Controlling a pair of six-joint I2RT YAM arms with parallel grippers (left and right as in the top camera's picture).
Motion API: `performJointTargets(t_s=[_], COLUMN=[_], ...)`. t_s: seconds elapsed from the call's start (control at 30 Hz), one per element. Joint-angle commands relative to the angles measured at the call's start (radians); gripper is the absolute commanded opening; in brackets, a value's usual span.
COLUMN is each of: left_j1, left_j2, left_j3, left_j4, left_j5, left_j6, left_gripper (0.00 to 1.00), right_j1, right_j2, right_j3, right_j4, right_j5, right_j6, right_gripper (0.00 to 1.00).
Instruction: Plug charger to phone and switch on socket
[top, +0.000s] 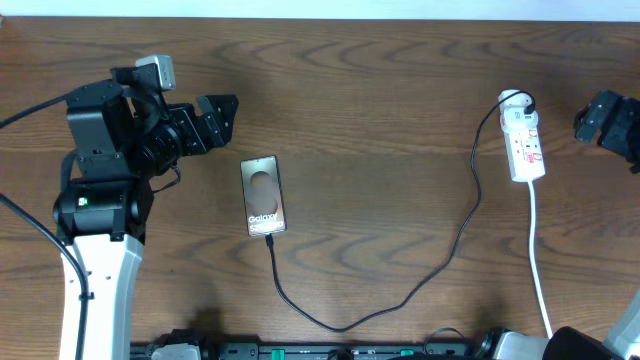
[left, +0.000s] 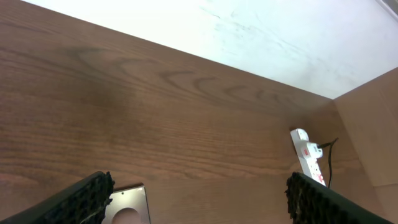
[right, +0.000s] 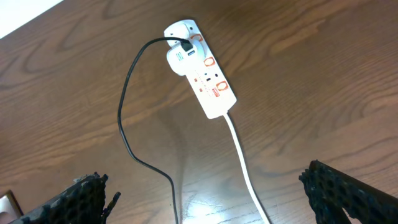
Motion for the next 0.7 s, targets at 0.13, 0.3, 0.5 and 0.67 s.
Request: performJointTargets(t_s=[0.13,0.3,0.5,0.67], left_j1=[0.002,0.002,0.002,0.002], left_j2=[-0.084,-0.241,-0.568,-0.861], left_j3=[-0.024,-0.145,-0.464,-0.850], left_j4=[-0.018,-0.031,0.233,0.727], left_j5=[-0.113,-0.234,-0.336,-0.336], left_j6=[0.003,0.002,0.003,0.007], left_gripper=[0.91,0.91,0.91,0.91], right_j1=[0.000,0.000,0.000,0.000], right_j2=[-0.008,-0.008,-0.008,-0.008], right_j3=[0.013,0.012,0.013,0.012], right_j4=[-0.003,-0.003,-0.004,-0.003], right_j5=[-0.011,-0.011,-0.011,-0.011], right_j6=[0.013,0.013,0.013,0.013], right_gripper=[0.99,0.99,0.99,0.99])
